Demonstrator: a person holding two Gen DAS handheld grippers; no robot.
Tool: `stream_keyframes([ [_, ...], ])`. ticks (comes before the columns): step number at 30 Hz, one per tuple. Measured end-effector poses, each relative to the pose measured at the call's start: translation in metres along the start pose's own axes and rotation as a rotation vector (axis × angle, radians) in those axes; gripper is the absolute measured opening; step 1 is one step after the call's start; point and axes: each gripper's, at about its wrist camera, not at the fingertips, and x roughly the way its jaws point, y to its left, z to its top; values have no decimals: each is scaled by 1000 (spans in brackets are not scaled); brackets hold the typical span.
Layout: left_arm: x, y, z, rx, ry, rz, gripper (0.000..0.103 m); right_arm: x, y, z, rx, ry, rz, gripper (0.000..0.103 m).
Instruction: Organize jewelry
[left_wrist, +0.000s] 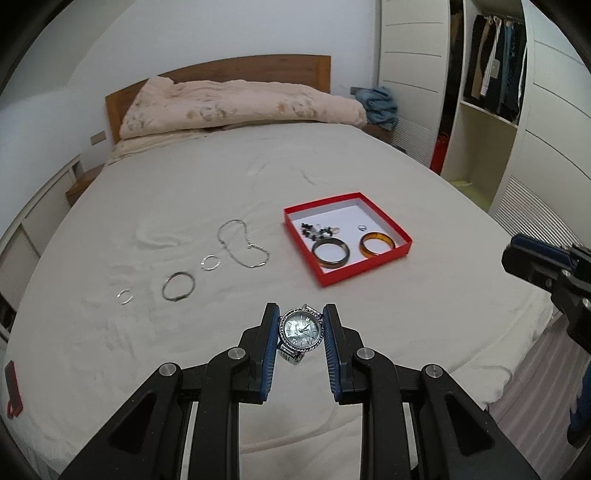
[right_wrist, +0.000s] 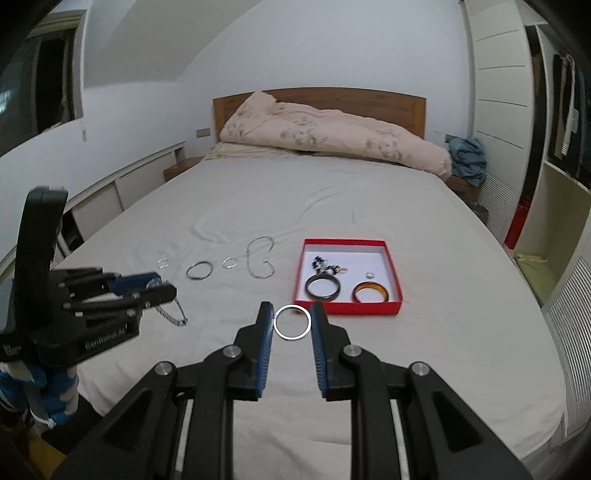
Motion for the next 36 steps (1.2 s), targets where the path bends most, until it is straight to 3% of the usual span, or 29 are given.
stream_keyframes([
  [6, 25, -8, 32, 10, 8, -9, 23, 31, -22, 15, 32, -6, -5, 19],
  [19, 138, -6, 110, 5, 81, -27, 23, 177, -88, 49, 131, 18, -1, 19],
  [28, 245, -25, 139, 18, 151, -44, 23, 271, -124, 39, 163, 98, 0, 19],
  [36, 320, -35, 142, 50, 218, -21, 23, 323, -151, 18, 173, 205, -6, 19],
])
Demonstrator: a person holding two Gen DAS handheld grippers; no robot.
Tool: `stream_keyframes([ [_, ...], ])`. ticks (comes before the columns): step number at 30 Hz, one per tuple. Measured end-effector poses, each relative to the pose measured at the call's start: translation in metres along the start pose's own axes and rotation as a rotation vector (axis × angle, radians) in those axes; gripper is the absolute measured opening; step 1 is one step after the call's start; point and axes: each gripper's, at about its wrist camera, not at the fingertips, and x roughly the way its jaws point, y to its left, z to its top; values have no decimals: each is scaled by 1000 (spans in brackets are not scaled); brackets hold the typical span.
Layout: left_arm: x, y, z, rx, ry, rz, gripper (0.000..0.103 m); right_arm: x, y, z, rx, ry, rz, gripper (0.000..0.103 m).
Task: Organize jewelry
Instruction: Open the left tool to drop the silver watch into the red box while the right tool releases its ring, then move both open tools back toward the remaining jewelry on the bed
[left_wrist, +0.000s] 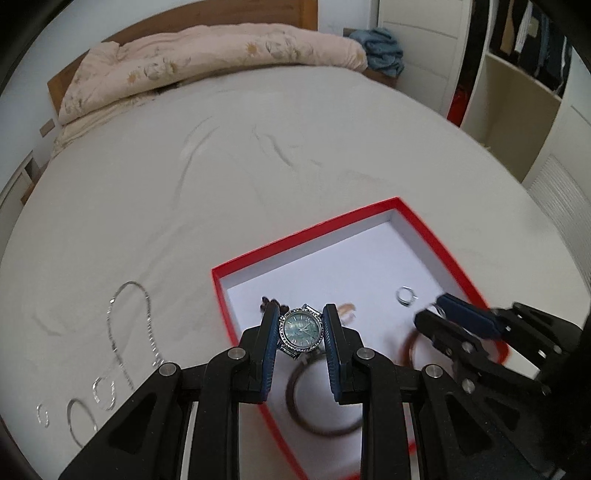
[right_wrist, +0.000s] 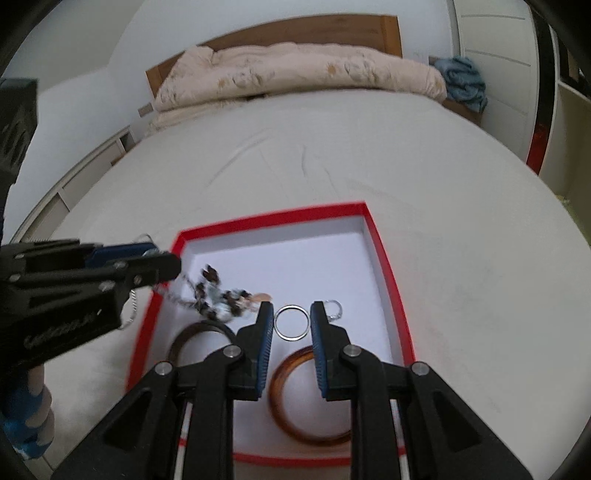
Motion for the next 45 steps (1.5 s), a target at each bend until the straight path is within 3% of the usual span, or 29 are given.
stream_keyframes([
  [11, 45, -4, -1, 31, 65, 39, 23, 21, -3, -15, -39, 58, -23, 19],
  [22, 29, -7, -2, 48, 50, 46, 25, -1, 0, -15, -26, 43, -41, 20],
  [31, -49, -6, -14, 48, -27, 37, 33, -61, 23, -19, -23, -1, -45, 20],
  [37, -125, -4, -36, 47, -113, 61, 41, -121, 41, -30, -12, -45, -62, 20],
  [41, -177, -3, -54, 42, -172, 81, 52, -161, 53, -37, -8, -83, -68, 20],
  [45, -232, 1, -77, 53, -237, 113, 54, -204, 69, -45, 1, -133, -63, 29],
])
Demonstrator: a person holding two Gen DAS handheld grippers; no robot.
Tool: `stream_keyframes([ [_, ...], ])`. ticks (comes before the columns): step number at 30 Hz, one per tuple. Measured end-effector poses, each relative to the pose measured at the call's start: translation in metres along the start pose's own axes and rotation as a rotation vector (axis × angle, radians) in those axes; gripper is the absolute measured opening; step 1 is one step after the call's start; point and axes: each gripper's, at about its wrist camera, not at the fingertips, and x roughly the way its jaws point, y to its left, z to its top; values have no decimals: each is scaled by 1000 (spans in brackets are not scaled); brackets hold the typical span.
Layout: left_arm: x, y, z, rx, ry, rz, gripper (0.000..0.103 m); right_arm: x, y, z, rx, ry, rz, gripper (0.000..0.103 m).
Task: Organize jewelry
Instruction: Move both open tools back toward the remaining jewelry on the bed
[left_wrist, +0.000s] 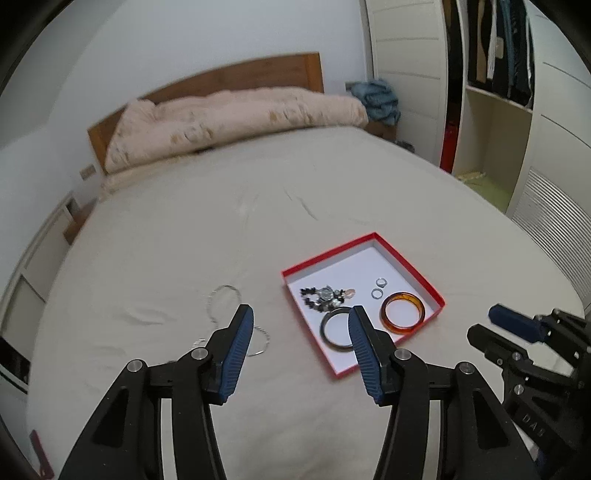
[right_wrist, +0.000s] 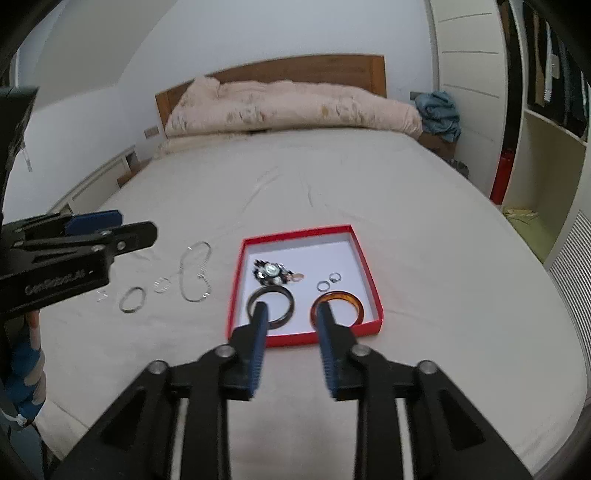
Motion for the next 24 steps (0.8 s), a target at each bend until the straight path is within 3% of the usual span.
stream_keyframes([
  [11, -118, 28, -44, -38, -120, 75, 59, -92, 53, -14, -52, -97, 29, 29],
  [24, -196, 49, -94, -115, -212, 133, 62, -166, 97, -44, -142, -167, 40, 29],
])
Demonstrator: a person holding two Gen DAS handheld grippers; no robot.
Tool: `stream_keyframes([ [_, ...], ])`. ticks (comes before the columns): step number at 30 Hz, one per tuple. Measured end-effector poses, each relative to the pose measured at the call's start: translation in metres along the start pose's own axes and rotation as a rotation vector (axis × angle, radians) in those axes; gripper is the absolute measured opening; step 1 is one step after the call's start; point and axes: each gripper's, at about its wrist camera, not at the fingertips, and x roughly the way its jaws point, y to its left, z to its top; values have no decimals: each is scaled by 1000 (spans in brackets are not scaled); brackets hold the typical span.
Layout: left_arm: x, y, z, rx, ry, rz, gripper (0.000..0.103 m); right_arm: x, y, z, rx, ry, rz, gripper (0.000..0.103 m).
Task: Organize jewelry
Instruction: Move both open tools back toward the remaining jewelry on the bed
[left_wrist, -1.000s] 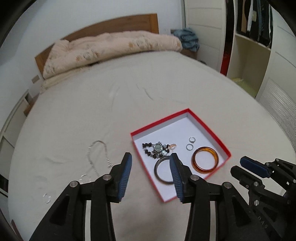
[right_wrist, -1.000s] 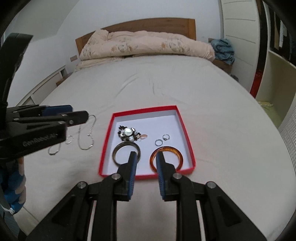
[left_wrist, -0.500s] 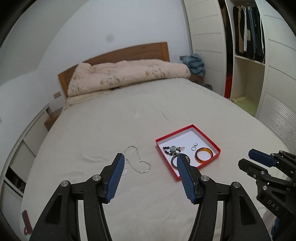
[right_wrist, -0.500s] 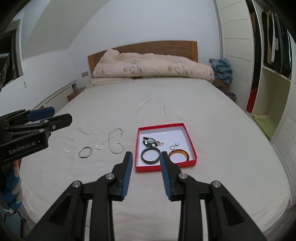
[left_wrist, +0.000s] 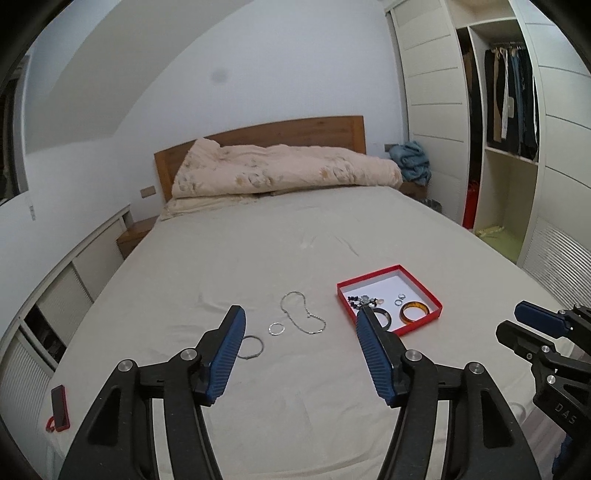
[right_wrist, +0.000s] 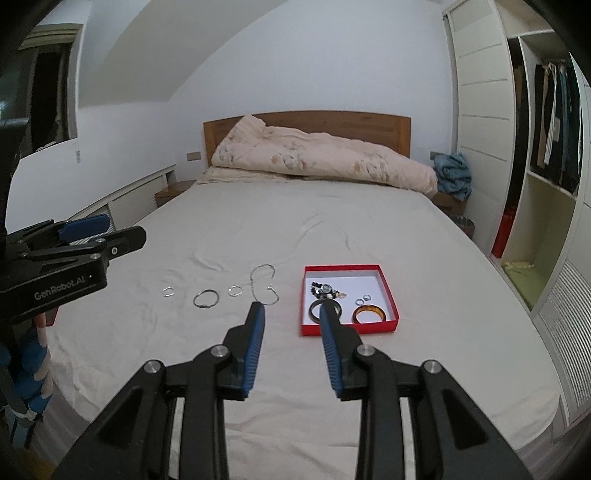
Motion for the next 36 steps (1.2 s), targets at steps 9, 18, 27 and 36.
stream_keyframes([
  [9, -23, 17, -14, -37, -29, 38, 62, -23, 24, -7, -44, -19, 17, 29],
  [18, -25, 24, -23, -61, -29, 51, 62, -23, 36, -11, -64, -12, 30, 30],
  [27, -8, 44, -41, -106, 17, 63, 62, -5, 40, -15, -73, 23, 50, 30],
  [36, 34, 81, -63, -160, 97, 116, 68, 35, 45, -15, -73, 74, 70, 30],
])
